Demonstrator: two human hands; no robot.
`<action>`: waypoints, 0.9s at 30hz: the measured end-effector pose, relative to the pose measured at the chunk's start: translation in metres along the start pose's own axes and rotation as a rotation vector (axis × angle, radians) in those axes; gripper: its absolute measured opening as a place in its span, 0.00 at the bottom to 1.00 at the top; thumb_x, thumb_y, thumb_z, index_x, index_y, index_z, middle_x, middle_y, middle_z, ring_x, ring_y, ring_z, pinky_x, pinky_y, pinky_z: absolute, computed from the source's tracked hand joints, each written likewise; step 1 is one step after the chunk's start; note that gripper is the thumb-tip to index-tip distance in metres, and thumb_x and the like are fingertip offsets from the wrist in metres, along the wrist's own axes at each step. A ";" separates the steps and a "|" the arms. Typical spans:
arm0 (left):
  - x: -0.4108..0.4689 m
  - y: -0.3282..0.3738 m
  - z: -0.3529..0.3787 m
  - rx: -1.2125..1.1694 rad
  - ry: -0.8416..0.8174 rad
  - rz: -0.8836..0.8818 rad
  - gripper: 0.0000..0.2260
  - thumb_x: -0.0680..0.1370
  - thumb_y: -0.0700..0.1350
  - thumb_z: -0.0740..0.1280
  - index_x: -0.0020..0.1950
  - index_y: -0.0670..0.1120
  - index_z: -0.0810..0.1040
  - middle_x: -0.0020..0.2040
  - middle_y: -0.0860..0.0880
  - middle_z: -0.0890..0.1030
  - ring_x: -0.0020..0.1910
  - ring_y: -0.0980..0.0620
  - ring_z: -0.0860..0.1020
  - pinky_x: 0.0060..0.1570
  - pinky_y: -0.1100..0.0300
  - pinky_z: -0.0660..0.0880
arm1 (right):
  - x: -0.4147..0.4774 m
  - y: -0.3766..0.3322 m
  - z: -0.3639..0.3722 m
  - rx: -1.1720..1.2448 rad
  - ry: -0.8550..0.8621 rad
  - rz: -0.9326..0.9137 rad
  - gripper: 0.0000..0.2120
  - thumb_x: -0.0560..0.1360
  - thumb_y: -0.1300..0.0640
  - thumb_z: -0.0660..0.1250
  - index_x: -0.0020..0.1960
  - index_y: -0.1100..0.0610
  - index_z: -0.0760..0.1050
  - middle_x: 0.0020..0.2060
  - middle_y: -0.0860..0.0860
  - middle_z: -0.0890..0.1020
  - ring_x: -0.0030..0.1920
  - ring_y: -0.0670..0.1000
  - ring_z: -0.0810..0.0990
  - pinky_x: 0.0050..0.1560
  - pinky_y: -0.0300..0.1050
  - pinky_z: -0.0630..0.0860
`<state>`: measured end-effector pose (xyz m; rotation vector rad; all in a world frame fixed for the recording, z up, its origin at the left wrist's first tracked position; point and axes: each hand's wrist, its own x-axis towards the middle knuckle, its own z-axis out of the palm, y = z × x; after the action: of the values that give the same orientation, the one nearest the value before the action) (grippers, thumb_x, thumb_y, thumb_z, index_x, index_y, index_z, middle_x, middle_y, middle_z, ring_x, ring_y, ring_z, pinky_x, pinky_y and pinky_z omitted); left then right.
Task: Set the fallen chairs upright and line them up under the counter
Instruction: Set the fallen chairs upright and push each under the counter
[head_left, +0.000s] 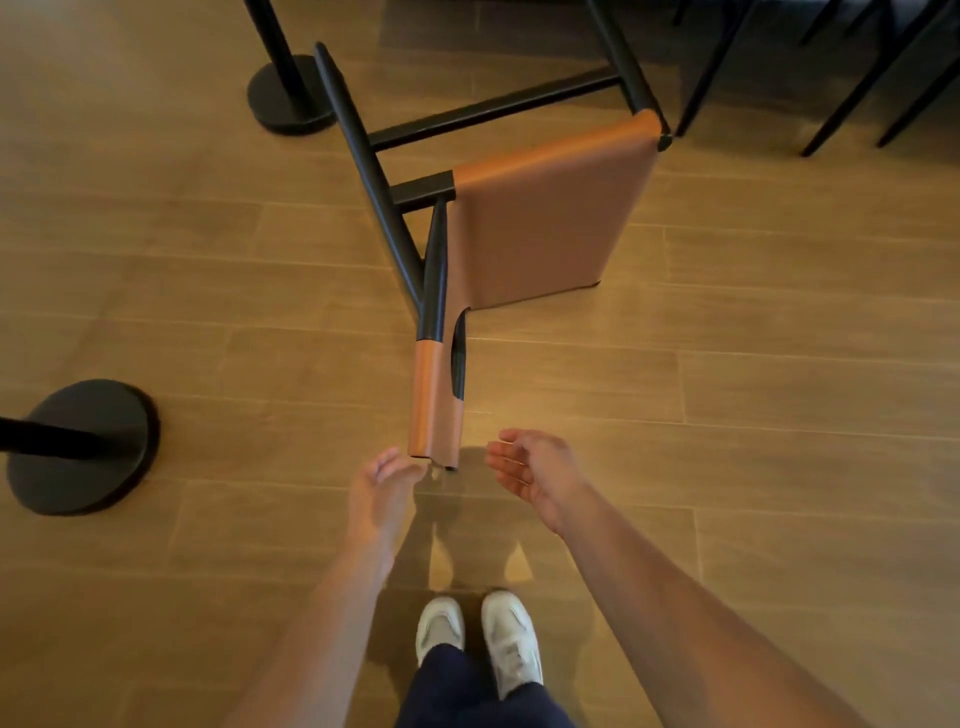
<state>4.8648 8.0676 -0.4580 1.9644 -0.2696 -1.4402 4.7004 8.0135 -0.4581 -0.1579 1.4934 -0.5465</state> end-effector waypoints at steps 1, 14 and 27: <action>0.019 -0.012 0.005 0.011 0.002 0.010 0.26 0.74 0.40 0.71 0.71 0.46 0.69 0.66 0.46 0.75 0.64 0.47 0.72 0.68 0.49 0.64 | 0.022 0.008 0.003 0.017 -0.004 0.003 0.11 0.78 0.65 0.56 0.49 0.60 0.77 0.39 0.55 0.84 0.38 0.51 0.83 0.35 0.41 0.78; 0.165 -0.111 0.048 0.094 0.034 0.184 0.17 0.75 0.44 0.71 0.63 0.47 0.75 0.48 0.54 0.79 0.48 0.55 0.75 0.49 0.60 0.67 | 0.206 0.117 0.038 0.281 -0.044 0.243 0.07 0.79 0.66 0.57 0.52 0.68 0.72 0.44 0.64 0.78 0.36 0.57 0.72 0.33 0.47 0.82; 0.188 -0.108 0.072 0.127 0.213 0.151 0.17 0.78 0.46 0.67 0.64 0.38 0.74 0.54 0.39 0.81 0.54 0.42 0.80 0.58 0.47 0.76 | 0.241 0.124 0.070 0.621 -0.177 0.308 0.16 0.80 0.68 0.58 0.67 0.68 0.68 0.39 0.59 0.77 0.37 0.56 0.81 0.56 0.42 0.78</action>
<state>4.8453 8.0201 -0.6803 2.1310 -0.4121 -1.1332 4.7949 8.0003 -0.7211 0.4891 1.0909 -0.6980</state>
